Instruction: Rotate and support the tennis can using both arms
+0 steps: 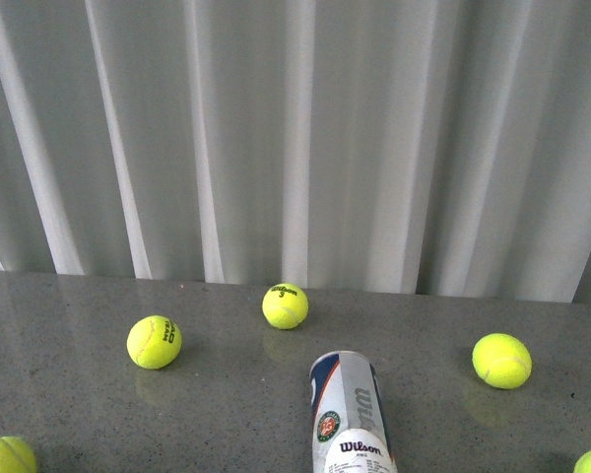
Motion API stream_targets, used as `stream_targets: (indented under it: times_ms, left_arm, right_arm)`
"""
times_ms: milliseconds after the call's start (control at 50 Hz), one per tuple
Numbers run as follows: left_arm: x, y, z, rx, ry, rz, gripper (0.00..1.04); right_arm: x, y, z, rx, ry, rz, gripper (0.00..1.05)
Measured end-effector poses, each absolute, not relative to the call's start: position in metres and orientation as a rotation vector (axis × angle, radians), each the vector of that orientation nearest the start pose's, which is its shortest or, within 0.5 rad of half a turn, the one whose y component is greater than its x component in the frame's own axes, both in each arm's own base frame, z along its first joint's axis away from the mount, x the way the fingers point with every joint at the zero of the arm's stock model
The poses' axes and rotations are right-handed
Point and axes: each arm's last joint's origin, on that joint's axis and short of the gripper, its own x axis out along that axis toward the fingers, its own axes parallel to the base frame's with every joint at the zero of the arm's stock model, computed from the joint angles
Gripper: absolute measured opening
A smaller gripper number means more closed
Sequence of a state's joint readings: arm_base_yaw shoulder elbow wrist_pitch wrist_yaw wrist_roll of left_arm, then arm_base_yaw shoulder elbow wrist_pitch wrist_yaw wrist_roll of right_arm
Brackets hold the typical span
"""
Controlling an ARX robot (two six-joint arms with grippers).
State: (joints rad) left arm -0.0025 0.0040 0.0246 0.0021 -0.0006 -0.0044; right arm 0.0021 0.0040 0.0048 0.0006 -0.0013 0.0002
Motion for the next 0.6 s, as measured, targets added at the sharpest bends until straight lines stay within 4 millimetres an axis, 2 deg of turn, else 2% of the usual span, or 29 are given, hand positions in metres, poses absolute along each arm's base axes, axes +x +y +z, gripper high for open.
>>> stream_targets:
  times_ms: [600]
  left_arm:
    - [0.0964, -0.0002, 0.1718, -0.004, -0.023, -0.002, 0.98]
  right_arm:
    - [0.0977, 0.0002, 0.1649, 0.000, -0.001, 0.003, 0.98]
